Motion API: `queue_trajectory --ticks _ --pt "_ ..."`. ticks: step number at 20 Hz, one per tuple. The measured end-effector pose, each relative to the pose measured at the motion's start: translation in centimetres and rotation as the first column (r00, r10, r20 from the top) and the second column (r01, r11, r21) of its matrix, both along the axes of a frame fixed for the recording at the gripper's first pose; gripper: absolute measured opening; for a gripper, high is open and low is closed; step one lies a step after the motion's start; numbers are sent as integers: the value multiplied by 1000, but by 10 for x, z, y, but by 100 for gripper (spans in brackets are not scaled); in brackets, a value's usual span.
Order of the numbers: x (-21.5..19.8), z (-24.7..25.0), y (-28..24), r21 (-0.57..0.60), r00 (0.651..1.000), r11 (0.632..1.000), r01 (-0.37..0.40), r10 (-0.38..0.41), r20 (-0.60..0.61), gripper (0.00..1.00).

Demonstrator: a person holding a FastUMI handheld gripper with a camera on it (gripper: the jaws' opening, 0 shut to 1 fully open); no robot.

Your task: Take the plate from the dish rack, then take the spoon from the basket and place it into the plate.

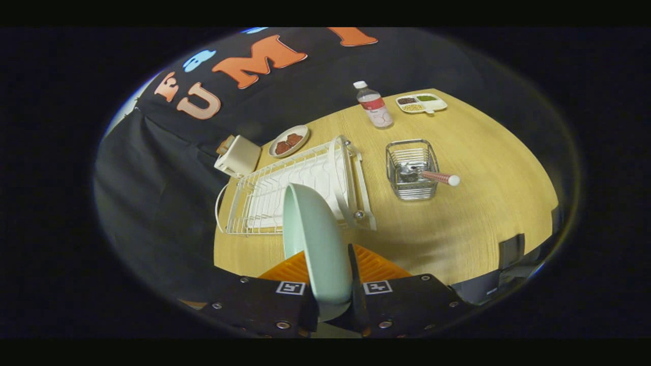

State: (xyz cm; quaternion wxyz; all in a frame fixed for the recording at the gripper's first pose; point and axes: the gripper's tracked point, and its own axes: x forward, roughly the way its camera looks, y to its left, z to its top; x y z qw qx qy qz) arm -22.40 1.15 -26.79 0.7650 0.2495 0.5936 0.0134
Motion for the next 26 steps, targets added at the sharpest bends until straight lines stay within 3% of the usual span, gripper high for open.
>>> queue_trajectory --ticks 5,13,17,26 --pt "-28 -19 8 127 999 991 40 -38 -18 27" --pt "-60 -60 16 189 998 981 47 -41 -39 27" --pt "-75 -82 24 231 993 968 96 -75 -95 27" --pt "-63 -111 48 278 982 944 181 -157 -107 27"
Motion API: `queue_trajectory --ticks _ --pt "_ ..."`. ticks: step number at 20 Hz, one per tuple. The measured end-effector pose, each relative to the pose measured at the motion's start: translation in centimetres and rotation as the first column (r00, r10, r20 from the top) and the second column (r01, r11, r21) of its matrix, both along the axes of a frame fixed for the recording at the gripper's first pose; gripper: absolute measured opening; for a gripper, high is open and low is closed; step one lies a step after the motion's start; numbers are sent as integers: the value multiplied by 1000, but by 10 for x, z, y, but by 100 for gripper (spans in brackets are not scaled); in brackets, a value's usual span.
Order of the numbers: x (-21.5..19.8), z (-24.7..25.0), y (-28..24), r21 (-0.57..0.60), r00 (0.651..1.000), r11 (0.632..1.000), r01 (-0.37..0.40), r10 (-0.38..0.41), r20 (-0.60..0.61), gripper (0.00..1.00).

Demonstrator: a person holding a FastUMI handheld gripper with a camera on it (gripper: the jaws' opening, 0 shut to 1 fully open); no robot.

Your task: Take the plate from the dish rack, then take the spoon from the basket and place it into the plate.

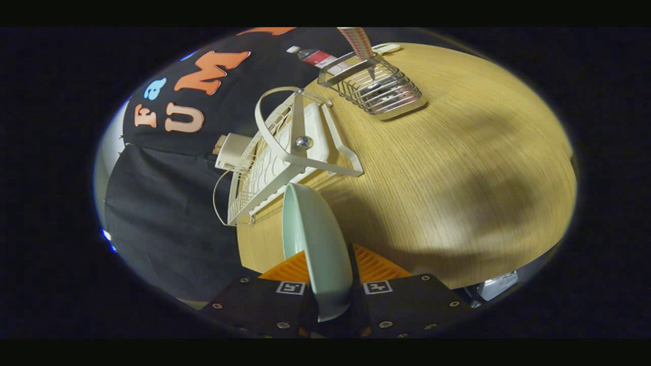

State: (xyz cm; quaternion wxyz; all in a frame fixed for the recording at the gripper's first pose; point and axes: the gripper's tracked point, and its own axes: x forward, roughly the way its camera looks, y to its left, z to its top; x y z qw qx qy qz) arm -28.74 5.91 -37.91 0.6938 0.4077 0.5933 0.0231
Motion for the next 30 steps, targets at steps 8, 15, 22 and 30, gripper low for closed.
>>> queue_trajectory --ticks 8,15,22,30 --pt "12 -5 -15 -127 998 991 -39 45 40 59" --pt "53 13 -77 -390 979 920 -45 119 167 78" --pt "100 33 -148 -641 943 767 35 188 276 75" --pt "135 49 -173 -729 905 676 108 236 353 48"
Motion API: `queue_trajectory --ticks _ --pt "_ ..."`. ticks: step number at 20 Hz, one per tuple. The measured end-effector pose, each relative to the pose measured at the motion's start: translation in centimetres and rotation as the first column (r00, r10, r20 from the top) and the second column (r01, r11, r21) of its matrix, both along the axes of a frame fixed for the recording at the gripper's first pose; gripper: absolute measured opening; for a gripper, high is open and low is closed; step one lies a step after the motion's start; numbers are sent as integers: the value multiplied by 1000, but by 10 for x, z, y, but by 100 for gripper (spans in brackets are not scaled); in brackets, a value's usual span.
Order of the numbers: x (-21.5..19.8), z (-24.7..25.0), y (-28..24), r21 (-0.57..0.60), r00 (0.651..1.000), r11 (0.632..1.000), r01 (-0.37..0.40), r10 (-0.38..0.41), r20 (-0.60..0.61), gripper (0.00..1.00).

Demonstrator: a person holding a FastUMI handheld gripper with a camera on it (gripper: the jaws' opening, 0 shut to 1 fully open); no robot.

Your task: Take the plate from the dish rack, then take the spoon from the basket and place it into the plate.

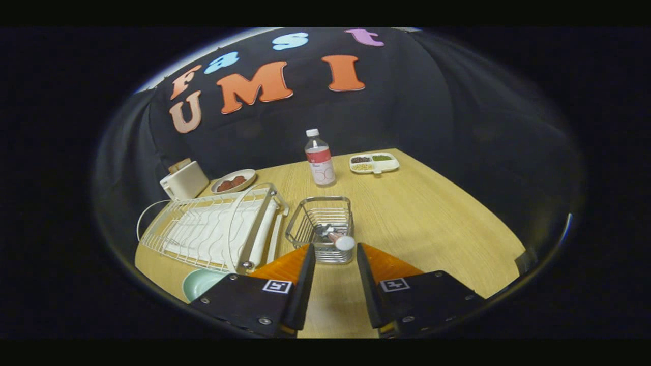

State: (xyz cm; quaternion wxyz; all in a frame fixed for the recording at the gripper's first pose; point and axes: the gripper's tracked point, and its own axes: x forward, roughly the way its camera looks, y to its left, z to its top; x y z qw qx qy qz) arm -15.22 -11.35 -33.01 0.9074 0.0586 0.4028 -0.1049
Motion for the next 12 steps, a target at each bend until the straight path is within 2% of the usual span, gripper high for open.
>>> queue_trajectory --ticks 3,6,8,12 --pt "5 -1 3 -35 999 999 -29 29 16 41" --pt "10 1 4 -67 998 996 -51 53 29 26" --pt "11 2 14 -28 997 997 -69 70 31 17" --pt "15 7 17 6 998 998 -64 64 7 11"
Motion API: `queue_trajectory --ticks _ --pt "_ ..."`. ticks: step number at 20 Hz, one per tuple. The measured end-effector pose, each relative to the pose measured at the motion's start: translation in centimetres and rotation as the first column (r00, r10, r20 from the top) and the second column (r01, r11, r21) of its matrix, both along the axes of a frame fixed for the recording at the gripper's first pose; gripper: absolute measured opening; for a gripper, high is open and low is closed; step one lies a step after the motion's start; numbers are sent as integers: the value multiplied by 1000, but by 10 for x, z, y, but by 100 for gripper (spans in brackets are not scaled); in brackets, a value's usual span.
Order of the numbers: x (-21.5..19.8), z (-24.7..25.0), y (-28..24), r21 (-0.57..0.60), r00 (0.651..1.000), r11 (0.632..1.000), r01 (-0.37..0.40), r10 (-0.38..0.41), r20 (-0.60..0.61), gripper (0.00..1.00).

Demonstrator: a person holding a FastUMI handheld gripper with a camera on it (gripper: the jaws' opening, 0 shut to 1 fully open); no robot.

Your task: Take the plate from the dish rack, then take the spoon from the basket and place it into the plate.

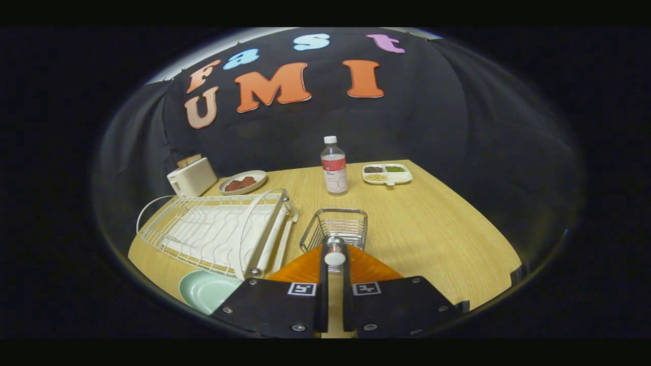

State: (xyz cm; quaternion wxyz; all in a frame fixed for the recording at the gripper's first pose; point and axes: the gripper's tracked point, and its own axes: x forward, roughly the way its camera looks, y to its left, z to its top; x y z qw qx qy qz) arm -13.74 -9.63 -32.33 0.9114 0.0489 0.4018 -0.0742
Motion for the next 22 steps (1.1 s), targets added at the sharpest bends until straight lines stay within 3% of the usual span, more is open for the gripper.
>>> queue_trajectory --ticks 5,10,22 --pt "17 33 -9 -18 999 1000 16 -15 39 11" --pt "23 66 -6 -40 998 999 -21 24 64 11" --pt "-22 107 19 -28 994 995 -95 96 42 11"
